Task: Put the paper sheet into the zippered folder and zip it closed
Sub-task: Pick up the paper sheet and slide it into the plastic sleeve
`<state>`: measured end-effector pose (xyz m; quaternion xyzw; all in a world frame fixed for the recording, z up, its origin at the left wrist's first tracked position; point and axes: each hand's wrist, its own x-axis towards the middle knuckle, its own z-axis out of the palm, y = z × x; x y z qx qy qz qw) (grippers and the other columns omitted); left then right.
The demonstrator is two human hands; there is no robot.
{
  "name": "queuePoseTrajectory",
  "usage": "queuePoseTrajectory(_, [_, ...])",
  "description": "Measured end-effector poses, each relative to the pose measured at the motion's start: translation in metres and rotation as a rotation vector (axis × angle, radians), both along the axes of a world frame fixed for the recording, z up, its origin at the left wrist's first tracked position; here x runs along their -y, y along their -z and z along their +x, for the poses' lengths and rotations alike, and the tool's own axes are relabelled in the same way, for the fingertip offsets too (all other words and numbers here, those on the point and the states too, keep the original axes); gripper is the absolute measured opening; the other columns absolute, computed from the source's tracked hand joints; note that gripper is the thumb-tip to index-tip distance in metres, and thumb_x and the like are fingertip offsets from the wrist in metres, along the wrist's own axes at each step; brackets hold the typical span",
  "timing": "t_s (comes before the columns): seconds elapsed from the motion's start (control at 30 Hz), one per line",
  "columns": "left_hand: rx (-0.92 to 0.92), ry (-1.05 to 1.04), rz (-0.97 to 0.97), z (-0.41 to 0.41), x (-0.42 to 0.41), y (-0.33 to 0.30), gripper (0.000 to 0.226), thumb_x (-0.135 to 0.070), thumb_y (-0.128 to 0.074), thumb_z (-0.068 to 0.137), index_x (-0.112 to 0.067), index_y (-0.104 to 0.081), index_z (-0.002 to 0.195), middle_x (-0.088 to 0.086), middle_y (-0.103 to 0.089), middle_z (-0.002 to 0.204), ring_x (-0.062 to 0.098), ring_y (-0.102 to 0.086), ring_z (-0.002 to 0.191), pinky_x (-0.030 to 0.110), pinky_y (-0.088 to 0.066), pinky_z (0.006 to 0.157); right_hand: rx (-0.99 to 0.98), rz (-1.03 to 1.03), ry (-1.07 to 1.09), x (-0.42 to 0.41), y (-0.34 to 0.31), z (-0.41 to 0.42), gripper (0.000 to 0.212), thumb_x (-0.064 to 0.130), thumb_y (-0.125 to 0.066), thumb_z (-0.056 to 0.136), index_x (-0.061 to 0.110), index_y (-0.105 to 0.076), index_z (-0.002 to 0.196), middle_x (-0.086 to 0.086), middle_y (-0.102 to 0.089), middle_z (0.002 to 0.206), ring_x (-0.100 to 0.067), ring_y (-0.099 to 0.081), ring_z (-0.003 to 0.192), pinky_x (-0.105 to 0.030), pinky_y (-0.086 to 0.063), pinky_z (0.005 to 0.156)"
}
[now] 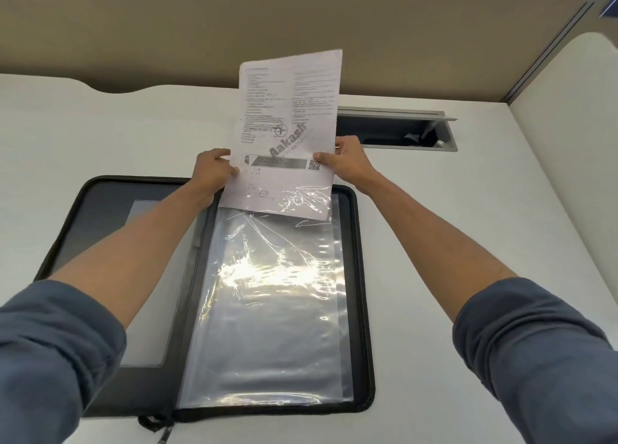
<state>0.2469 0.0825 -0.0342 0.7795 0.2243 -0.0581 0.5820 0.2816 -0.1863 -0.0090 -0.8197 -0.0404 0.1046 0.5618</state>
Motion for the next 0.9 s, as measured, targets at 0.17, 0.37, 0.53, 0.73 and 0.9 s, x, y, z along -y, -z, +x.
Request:
queuePoseTrajectory(0.17, [0.021,-0.075,-0.032,0.002,0.005,-0.006,0.023,0.011,-0.057,0.081,-0.008,-0.06,0.093,0.001,-0.062,0.085,0.013,-0.056,0.074,0.016,-0.045,0.056,0.082,-0.024,-0.053,-0.006,-0.01,0.001,0.029,0.012,-0.068,0.088,0.001,-0.066,0.115,-0.011,-0.068,0.118,-0.022,-0.068,0.101,-0.034,-0.058,0.086])
queuePoseTrajectory(0.37, [0.039,-0.066,-0.193,0.009,0.002,-0.015,0.025,0.006,-0.063,0.08,-0.012,-0.059,0.096,0.007,-0.07,0.104,0.022,-0.064,0.085,0.027,-0.051,0.064,-0.016,0.017,-0.146,-0.001,-0.011,-0.003,0.033,0.008,-0.068,0.088,-0.002,-0.063,0.12,-0.014,-0.067,0.119,-0.021,-0.069,0.098,-0.029,-0.059,0.083])
queuePoseTrajectory(0.53, [0.014,-0.063,-0.181,0.009,0.003,-0.01,0.025,0.01,-0.062,0.08,-0.014,-0.058,0.088,0.009,-0.068,0.109,0.025,-0.065,0.095,0.027,-0.052,0.068,-0.107,0.002,-0.171,0.002,-0.012,-0.006,0.034,0.006,-0.068,0.088,-0.001,-0.062,0.12,-0.01,-0.066,0.118,-0.017,-0.067,0.092,-0.024,-0.06,0.075])
queuePoseTrajectory(0.73, [0.008,-0.127,-0.249,0.011,0.003,-0.009,0.021,-0.007,-0.069,0.083,-0.017,-0.053,0.075,0.004,-0.067,0.089,0.02,-0.063,0.077,0.028,-0.048,0.062,-0.175,-0.006,-0.212,0.004,-0.002,-0.015,0.037,0.006,-0.07,0.086,0.002,-0.063,0.123,-0.01,-0.066,0.125,-0.02,-0.067,0.102,-0.027,-0.058,0.085])
queuePoseTrajectory(0.9, [0.037,-0.136,-0.243,0.009,0.01,-0.001,0.015,0.004,-0.06,0.088,-0.011,-0.058,0.088,0.011,-0.068,0.099,0.024,-0.066,0.086,0.032,-0.056,0.069,-0.2,-0.01,-0.199,0.006,0.005,-0.024,0.036,0.012,-0.069,0.088,0.006,-0.063,0.123,-0.007,-0.064,0.127,-0.02,-0.066,0.103,-0.025,-0.057,0.084])
